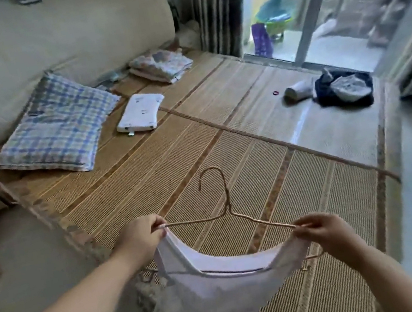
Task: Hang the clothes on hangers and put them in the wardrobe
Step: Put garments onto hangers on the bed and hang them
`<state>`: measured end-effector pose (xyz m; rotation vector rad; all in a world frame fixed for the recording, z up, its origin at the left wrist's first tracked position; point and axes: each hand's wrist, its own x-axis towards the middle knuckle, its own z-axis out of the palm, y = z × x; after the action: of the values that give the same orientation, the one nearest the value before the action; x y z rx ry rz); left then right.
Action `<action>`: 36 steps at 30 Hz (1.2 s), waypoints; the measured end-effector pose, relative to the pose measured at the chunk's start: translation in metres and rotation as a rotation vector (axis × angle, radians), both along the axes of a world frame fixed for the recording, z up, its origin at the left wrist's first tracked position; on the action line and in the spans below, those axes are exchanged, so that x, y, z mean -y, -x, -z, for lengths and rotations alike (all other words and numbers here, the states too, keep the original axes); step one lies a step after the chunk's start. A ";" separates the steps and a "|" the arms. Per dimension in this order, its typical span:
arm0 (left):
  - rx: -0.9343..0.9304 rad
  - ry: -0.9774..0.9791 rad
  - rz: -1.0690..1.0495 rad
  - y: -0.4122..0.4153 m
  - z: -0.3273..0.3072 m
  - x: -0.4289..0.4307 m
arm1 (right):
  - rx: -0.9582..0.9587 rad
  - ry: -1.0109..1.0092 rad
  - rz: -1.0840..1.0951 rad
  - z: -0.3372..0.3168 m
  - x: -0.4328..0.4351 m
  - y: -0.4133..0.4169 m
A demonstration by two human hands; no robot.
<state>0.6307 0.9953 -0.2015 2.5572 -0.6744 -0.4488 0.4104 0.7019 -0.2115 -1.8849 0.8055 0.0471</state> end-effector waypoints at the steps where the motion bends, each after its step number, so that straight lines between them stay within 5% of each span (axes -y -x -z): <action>1: -0.003 0.015 0.020 -0.001 0.007 0.028 | -0.003 -0.014 0.048 0.005 0.021 0.006; 8: 0.020 -0.040 0.092 -0.030 0.053 0.176 | -0.020 -0.014 0.252 0.066 0.136 0.000; 17: 0.053 -0.370 0.055 -0.041 0.168 0.247 | -0.526 0.292 0.044 0.218 0.174 -0.034; 23: 0.016 -0.330 0.021 -0.059 0.210 0.269 | -0.470 0.246 0.207 0.261 0.182 -0.061; 28: -0.159 -0.268 0.107 -0.054 0.213 0.265 | -0.267 0.024 0.226 0.253 0.176 -0.081; 36: -0.106 -0.170 0.112 -0.032 0.111 0.217 | -0.123 0.296 -0.270 0.133 0.095 -0.143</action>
<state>0.6625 0.7781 -0.3123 2.6394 -0.7731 -0.7012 0.5533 0.6070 -0.3447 -2.2808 0.6617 0.2249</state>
